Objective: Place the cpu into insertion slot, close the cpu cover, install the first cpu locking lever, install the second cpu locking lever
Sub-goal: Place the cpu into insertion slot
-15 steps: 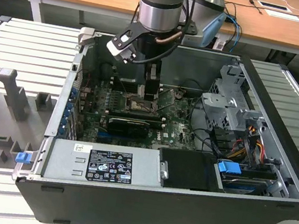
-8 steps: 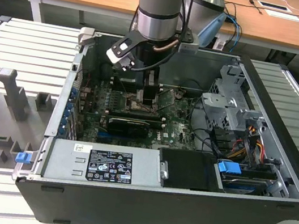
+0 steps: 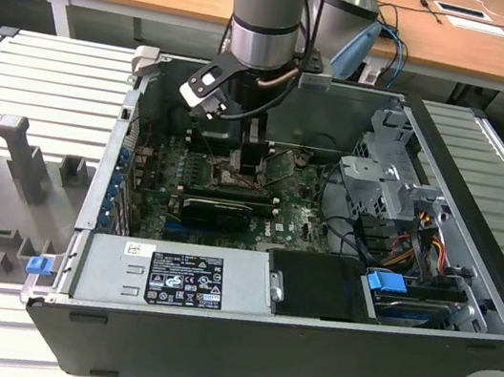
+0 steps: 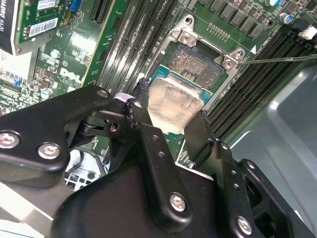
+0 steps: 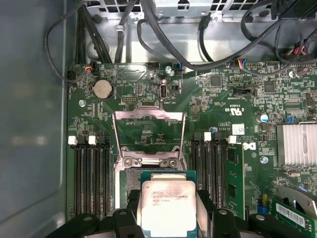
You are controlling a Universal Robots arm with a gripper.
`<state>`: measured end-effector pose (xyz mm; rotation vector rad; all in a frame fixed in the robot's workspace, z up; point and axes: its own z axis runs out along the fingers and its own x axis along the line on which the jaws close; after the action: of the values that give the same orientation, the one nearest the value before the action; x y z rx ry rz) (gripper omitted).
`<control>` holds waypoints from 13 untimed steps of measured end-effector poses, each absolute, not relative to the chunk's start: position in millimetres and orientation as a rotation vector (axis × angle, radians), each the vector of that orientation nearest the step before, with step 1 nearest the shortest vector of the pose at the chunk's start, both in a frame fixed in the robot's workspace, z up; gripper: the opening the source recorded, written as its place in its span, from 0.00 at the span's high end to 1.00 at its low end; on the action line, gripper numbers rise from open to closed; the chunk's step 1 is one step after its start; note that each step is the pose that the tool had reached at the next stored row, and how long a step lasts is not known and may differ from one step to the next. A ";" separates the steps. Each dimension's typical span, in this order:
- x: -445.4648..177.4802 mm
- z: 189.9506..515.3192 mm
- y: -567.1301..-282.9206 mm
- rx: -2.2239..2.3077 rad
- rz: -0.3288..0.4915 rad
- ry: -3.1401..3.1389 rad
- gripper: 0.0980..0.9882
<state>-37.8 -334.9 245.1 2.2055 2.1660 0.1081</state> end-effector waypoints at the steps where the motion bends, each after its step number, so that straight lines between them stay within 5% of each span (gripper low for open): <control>1: -37.9 244.9 -335.0 2.205 0.108 2.166 0.52; 13: -44.1 239.3 -334.8 2.205 0.109 2.166 0.52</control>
<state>-44.1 -334.8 239.3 2.2055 2.1664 0.1088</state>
